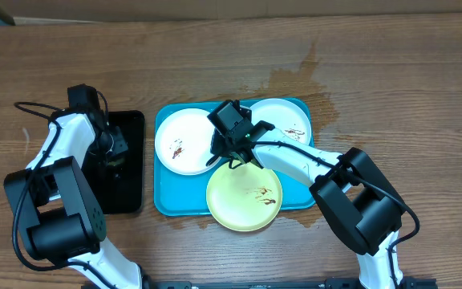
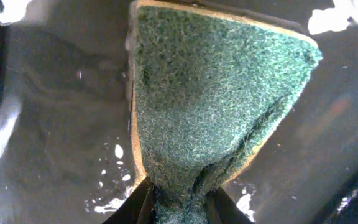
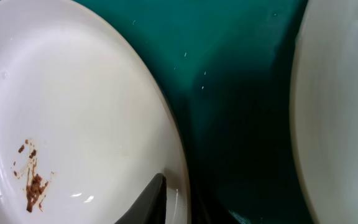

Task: Clean dirty plates on tray and stack at the side
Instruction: 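Grasp the green-and-yellow sponge in the black tray with the left gripper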

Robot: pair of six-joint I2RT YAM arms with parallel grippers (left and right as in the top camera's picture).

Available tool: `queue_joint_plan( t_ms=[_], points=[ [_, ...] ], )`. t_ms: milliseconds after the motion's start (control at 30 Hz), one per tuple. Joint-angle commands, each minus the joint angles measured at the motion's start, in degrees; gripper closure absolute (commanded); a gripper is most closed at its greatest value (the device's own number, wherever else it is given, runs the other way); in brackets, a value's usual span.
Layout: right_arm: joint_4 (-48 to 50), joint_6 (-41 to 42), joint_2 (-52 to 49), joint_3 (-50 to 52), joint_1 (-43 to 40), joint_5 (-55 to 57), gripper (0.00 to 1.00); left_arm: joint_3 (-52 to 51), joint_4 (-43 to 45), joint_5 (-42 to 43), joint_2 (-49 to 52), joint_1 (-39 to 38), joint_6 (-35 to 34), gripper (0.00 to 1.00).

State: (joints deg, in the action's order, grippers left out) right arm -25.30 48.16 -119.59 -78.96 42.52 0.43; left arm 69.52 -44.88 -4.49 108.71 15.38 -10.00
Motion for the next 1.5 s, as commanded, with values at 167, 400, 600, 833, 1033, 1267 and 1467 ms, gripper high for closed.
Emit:
queue_joint_plan(
  t_ms=[167, 400, 600, 833, 1033, 1267, 1467],
  points=[
    [0.2, -0.2, -0.2, 0.6, 0.4, 0.6, 0.83, 2.2, 1.0, 1.3, 0.7, -0.1, 3.7, 0.60],
    [0.2, -0.2, -0.2, 0.6, 0.4, 0.7, 0.79, 7.5, -0.4, 0.9, 0.7, 0.0, 5.2, 0.27],
    [0.4, -0.2, -0.2, 0.6, 0.4, 0.6, 0.76, 7.5, 0.2, 2.3, 0.7, 0.0, 7.5, 0.21],
    [0.6, -0.2, -0.2, 0.6, 0.4, 0.6, 0.75, 7.1, 3.8, 2.6, 0.7, 0.0, 8.7, 0.38],
    [0.6, -0.2, -0.2, 0.6, 0.4, 0.6, 0.75, 6.4, 7.5, 2.6, 0.7, 0.0, 8.7, 0.96],
    [0.9, -0.2, -0.2, 0.6, 0.4, 0.6, 0.75, 6.2, 7.9, 2.6, 0.7, 0.0, 8.7, 0.80],
    [0.8, -0.2, -0.2, 0.6, 0.4, 0.6, 0.75, 5.2, 9.3, 2.6, 0.7, 0.0, 8.7, 0.96]
  ],
)
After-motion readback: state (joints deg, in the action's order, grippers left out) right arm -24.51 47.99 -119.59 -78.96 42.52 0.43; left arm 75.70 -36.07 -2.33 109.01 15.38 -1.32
